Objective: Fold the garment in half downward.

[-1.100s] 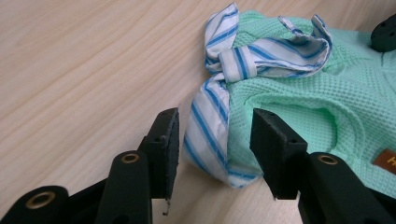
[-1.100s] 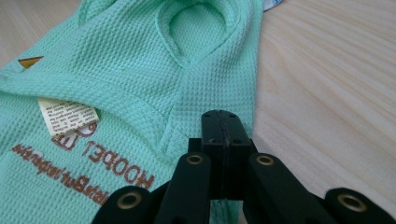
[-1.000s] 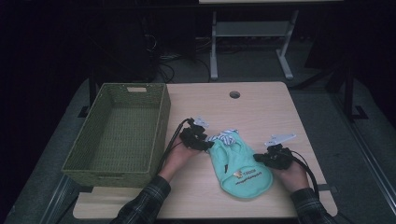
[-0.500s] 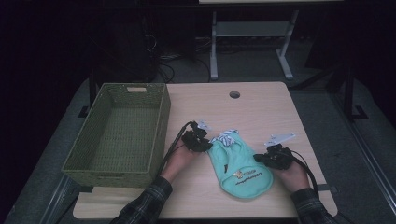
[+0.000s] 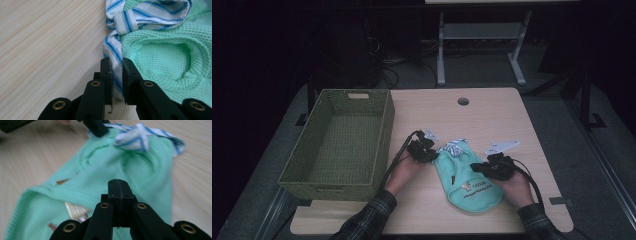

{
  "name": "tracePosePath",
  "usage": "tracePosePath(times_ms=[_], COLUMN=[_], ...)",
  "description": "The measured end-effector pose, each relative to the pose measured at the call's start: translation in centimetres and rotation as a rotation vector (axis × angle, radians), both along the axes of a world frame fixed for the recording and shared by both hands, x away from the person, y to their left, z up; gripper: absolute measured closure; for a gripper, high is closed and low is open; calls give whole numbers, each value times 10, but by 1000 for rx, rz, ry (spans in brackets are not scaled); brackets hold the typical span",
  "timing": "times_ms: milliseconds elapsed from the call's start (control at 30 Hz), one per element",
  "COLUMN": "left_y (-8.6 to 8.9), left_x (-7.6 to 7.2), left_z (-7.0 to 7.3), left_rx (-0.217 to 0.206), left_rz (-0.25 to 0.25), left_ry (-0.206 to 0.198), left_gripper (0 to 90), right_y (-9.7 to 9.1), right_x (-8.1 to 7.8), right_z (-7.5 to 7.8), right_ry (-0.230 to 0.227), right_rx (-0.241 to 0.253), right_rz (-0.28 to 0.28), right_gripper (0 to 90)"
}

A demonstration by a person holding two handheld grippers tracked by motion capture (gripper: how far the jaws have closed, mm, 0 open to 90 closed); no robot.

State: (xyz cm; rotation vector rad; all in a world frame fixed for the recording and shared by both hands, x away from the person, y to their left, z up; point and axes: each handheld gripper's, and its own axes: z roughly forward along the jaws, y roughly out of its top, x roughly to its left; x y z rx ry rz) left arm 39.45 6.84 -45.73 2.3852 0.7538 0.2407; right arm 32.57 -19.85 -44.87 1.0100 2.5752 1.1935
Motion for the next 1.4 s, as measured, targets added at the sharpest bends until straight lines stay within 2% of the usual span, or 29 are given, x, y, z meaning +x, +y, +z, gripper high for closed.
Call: tracePosePath(times_ms=[167,233,433,467,633,867,1000,1233,1333,1400], left_y=[-1,0,0,1,4,9,10,9,5,4], left_x=[0,0,0,0,-3,-9,-13,-18,-23,-25], left_z=[-1,0,1,2,13,35,45,57,63,66], left_rx=[-13,-2,-21,-26,-101,-213,-240,-333,-353,-352], left_rz=[8,2,14,12,30,5,-21,-52,-78,-92], left_ry=[3,2,7,2,-2,-31,-42,-20,-24,-30], left_gripper=[801,802,811,811,812,812,812,813,813,813], right_y=[15,17,20,20,20,21,22,22,25,27], right_x=[2,3,5,5,5,5,9,15,20,24], right_z=[-7,-10,-19,-19,-19,-19,-19,-19,-18,-19], right_ry=[9,19,41,44,35,38,26,20,25,7], right_rx=[-21,-23,-67,-58,-73,-69,-70,-74,-87,-93], right_rz=[30,34,48,47,51,46,50,40,40,41], right_gripper=[898,898,898,898,898,897,898,898,898,898])
